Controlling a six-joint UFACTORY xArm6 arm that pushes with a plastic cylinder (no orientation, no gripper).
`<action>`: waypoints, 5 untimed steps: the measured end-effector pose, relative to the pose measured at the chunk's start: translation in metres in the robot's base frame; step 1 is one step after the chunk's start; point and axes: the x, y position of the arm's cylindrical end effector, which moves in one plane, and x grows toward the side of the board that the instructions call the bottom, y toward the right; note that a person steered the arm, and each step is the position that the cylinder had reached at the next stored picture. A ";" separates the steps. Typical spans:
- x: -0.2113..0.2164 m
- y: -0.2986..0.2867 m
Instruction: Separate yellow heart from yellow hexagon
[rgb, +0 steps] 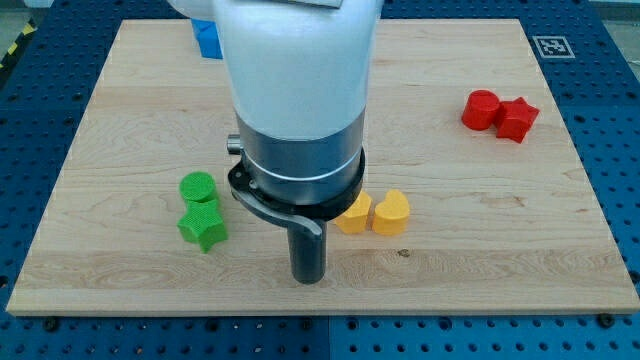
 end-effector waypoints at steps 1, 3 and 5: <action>-0.010 0.027; -0.037 0.059; -0.046 0.063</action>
